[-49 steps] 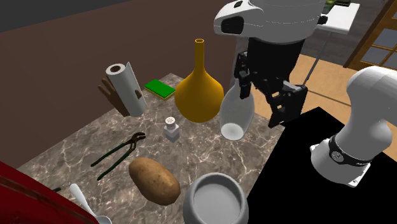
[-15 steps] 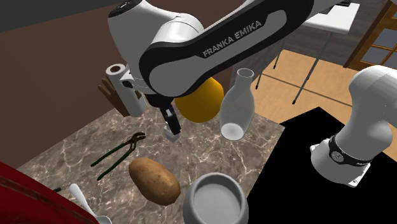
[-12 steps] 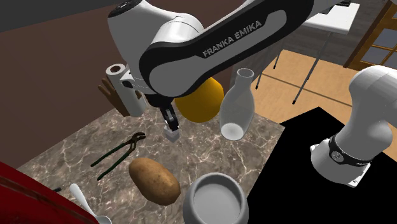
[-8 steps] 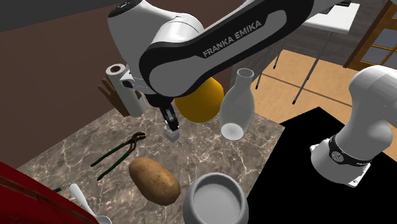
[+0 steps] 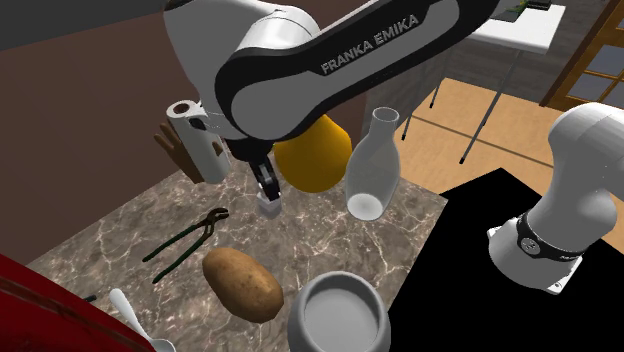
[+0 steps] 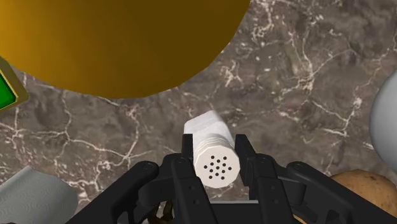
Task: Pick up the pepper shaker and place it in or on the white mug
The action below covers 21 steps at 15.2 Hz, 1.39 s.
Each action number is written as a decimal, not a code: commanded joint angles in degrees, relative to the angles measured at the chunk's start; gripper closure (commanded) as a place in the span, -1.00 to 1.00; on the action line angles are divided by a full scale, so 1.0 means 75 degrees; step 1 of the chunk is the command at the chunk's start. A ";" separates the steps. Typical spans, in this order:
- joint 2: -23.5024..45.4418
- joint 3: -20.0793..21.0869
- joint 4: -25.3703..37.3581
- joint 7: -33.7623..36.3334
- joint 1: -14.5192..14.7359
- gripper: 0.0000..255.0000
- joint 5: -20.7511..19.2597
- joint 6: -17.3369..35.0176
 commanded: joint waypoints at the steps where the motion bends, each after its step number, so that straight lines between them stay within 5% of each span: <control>1: -0.0074 -0.0009 0.0103 0.0017 0.0012 1.00 -0.0028 -0.0175; 21: -0.0472 -0.0083 0.1638 0.0035 0.0008 1.00 -0.0183 -0.2081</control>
